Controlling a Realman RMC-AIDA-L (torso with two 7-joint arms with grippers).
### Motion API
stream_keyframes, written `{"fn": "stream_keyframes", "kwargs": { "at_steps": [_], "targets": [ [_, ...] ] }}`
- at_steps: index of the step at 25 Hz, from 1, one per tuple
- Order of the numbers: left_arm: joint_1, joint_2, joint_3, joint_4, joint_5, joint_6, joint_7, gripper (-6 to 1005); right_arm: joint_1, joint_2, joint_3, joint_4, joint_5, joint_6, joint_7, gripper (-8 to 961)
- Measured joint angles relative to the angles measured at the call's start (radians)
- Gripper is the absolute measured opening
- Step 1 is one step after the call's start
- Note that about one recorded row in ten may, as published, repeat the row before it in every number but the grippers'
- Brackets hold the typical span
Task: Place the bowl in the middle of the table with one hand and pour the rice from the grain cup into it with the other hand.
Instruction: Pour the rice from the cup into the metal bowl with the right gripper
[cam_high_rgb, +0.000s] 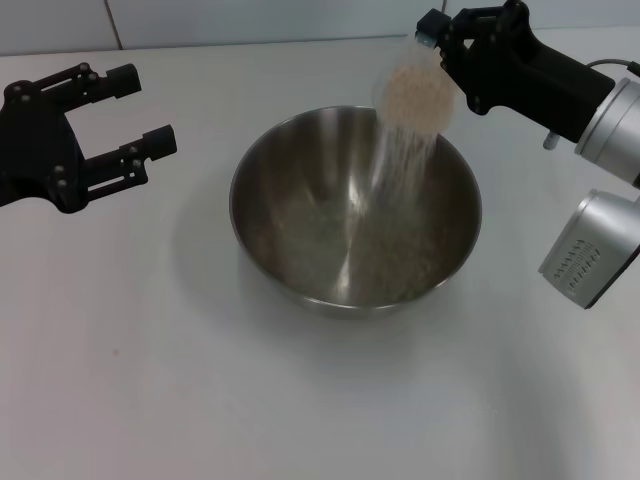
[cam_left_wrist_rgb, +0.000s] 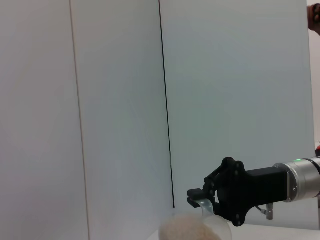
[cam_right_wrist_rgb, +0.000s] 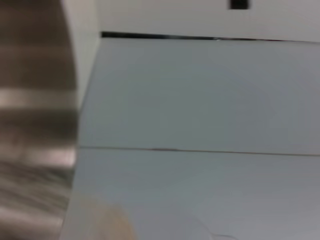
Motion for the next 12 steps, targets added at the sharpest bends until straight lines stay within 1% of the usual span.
{"fn": "stream_keyframes", "kwargs": {
  "at_steps": [5,12],
  "targets": [
    [-0.001,0.0,0.0,0.0,0.0,-0.001,-0.002,695,-0.009,0.002,-0.012,-0.045,-0.044,0.014,-0.005,38],
    [-0.003,0.0,0.0,0.0,0.0,-0.007,0.0,695,-0.008,-0.001,-0.045,-0.057,-0.079,0.034,-0.007,40]
  ]
}}
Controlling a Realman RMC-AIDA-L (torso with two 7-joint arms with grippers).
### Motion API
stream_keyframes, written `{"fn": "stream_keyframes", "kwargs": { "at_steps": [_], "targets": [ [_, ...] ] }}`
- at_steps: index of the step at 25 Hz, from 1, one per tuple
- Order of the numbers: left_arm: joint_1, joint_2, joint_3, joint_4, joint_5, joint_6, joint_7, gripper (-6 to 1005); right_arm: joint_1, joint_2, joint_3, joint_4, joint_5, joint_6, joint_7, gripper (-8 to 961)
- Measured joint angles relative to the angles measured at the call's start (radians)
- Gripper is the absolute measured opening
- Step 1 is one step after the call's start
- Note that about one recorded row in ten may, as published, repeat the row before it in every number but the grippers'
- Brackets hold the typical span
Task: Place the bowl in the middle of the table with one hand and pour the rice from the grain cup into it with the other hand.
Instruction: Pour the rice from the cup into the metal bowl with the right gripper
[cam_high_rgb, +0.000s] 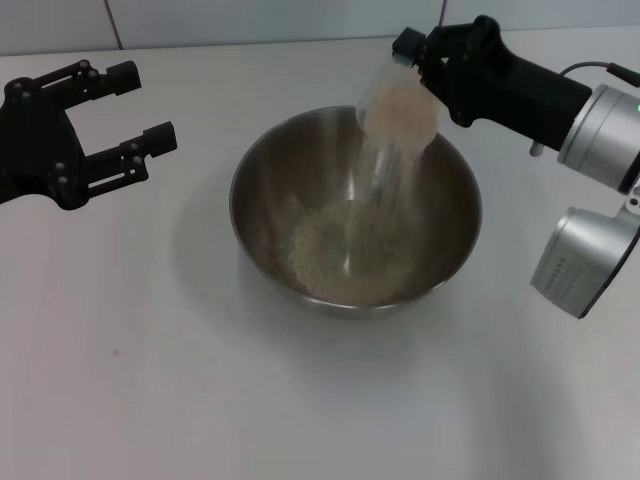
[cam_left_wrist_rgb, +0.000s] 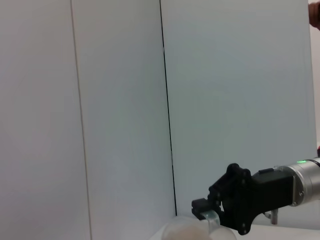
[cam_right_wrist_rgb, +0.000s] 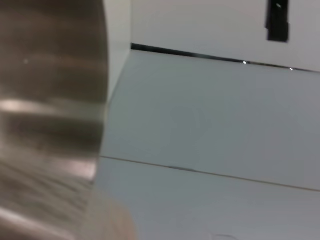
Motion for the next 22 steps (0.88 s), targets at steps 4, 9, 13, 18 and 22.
{"fn": "stream_keyframes", "kwargs": {
  "at_steps": [4,9,13,18,22],
  "targets": [
    [-0.002,0.0,0.0,0.0,0.0,-0.004,0.001,695,-0.001,0.001,-0.026,-0.009,-0.009,0.031,-0.045,42],
    [-0.007,0.001,0.0,0.0,0.0,-0.014,0.001,695,-0.005,0.002,-0.045,-0.032,-0.01,0.039,-0.077,44],
    [-0.012,0.002,0.0,0.0,0.0,-0.018,0.001,695,-0.008,0.002,-0.053,-0.043,-0.012,0.04,-0.137,46],
    [-0.015,0.002,0.0,0.0,0.0,-0.019,0.004,695,-0.014,0.003,-0.085,-0.056,-0.013,0.077,-0.211,48],
    [-0.018,0.002,0.0,0.001,-0.001,-0.019,0.004,695,-0.019,0.003,-0.117,-0.061,-0.013,0.093,-0.264,50]
  ]
}}
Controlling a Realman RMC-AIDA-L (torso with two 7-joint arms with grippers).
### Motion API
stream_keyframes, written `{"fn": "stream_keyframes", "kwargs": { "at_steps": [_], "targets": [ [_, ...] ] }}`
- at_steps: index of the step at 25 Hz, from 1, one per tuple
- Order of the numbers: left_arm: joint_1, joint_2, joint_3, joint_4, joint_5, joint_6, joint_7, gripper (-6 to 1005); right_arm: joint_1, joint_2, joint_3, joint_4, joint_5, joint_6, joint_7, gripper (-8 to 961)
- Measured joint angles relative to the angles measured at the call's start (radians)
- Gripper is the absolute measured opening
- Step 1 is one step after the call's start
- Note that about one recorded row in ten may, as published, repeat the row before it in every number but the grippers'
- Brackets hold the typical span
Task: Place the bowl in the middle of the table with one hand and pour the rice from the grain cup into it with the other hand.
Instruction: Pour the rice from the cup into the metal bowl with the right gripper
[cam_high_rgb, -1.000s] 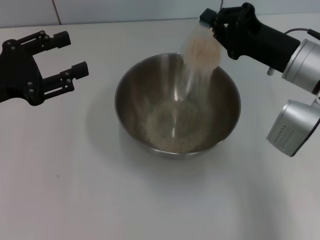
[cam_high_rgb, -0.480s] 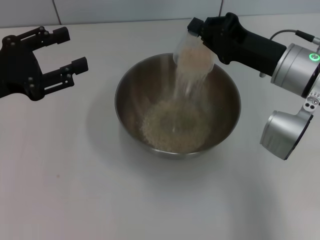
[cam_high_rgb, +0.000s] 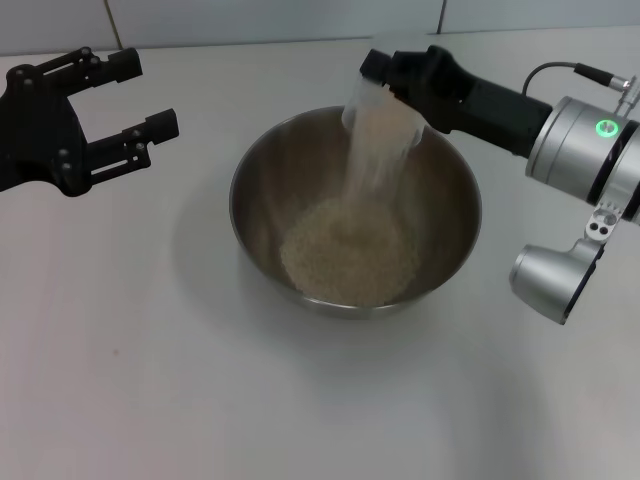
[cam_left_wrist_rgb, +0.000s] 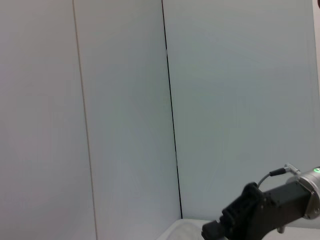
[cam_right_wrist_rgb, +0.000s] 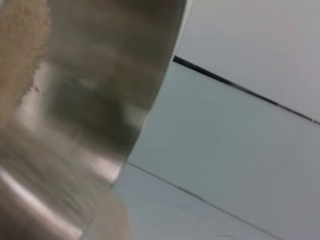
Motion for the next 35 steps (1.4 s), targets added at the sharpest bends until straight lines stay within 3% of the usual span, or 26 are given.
{"fn": "stream_keyframes", "kwargs": {
  "at_steps": [20,27,35],
  "targets": [
    [-0.001,0.0,0.008,-0.001,-0.01,-0.018,0.023,695,-0.027,0.002,-0.05,-0.02,0.03,0.056,-0.133,58],
    [-0.002,-0.001,0.008,0.0,-0.011,-0.019,0.023,695,-0.034,0.0,-0.083,-0.013,0.149,0.047,-0.107,61],
    [-0.009,-0.001,0.002,-0.003,-0.02,-0.016,0.019,695,-0.023,-0.002,-0.104,0.068,0.414,-0.001,0.042,64]
  ]
}}
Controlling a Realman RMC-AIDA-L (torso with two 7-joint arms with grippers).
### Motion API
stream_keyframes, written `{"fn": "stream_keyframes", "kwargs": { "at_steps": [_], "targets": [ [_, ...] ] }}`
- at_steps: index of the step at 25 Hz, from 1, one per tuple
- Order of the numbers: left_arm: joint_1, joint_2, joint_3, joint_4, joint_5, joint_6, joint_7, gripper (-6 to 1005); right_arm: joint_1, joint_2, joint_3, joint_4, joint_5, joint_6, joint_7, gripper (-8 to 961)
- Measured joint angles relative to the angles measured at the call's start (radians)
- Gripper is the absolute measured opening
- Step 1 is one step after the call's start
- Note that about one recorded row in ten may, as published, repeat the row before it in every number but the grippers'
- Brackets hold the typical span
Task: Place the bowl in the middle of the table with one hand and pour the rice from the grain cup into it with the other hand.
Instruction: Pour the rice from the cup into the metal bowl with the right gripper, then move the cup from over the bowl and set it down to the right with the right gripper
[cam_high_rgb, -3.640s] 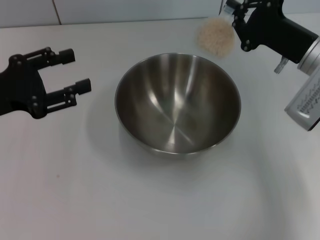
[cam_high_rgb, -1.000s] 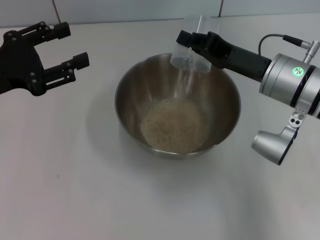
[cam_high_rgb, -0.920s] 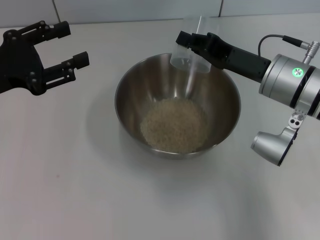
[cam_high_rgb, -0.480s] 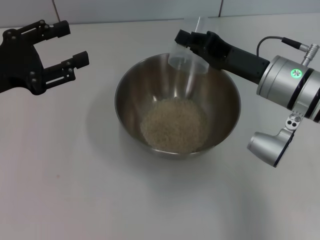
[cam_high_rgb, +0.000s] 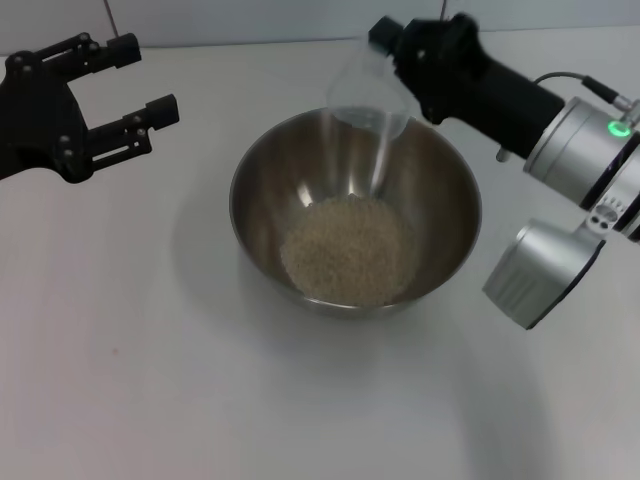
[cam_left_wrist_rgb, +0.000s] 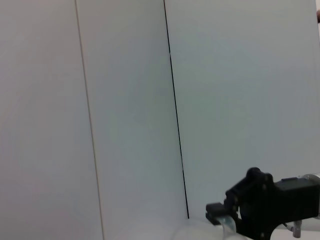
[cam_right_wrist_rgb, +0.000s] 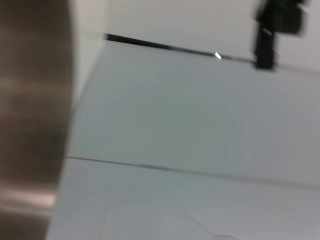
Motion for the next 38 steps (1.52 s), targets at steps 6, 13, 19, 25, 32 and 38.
{"fn": "stream_keyframes", "kwargs": {
  "at_steps": [6,13,19,25,32,38],
  "targets": [
    [-0.001,0.003,0.002,-0.002,-0.008,-0.004,-0.008,695,-0.001,-0.002,0.01,0.061,0.283,-0.082,0.151,66],
    [-0.003,0.003,0.006,0.003,-0.007,-0.005,-0.01,695,-0.026,-0.005,0.072,0.071,0.361,-0.085,0.524,69],
    [-0.003,0.005,0.006,0.005,-0.002,-0.005,-0.027,695,-0.063,-0.02,0.124,0.072,0.317,-0.057,0.867,72],
    [-0.001,0.007,0.006,0.006,0.001,0.0,-0.031,695,-0.093,-0.067,0.29,0.085,-0.029,-0.15,1.433,74],
    [-0.004,0.01,0.009,0.006,0.009,-0.003,-0.027,695,-0.078,-0.087,0.602,0.148,-0.489,-0.351,1.826,77],
    [-0.015,0.01,0.009,0.006,0.032,-0.003,-0.025,695,-0.048,-0.088,0.742,0.186,-0.687,-0.382,1.93,80]
  ]
}}
